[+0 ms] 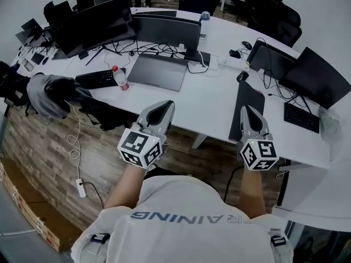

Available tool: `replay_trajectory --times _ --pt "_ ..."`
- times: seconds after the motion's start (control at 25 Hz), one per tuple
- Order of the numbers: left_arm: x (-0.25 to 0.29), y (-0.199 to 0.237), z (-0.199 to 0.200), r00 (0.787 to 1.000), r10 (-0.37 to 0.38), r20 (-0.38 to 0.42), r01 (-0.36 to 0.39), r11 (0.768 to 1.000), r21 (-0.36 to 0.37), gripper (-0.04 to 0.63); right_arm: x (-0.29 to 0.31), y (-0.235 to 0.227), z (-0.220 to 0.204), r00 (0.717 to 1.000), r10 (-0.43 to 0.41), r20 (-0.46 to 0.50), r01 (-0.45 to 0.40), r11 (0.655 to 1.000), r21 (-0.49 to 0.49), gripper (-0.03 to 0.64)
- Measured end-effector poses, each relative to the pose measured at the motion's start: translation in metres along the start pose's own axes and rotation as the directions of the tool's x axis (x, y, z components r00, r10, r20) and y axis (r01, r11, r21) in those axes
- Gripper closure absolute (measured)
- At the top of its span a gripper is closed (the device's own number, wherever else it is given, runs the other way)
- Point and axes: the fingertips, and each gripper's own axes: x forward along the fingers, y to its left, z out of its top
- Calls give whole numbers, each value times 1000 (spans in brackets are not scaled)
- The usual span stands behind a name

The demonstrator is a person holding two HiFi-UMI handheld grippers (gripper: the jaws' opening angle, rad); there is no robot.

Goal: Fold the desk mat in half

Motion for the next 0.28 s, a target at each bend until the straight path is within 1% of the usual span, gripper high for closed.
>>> replay_trajectory --times 0.28 --pt "1 -3 -5 1000 4 -8 -4 1000 -2 592 1 -1 -7 1000 5 -13 -5 1000 3 603"
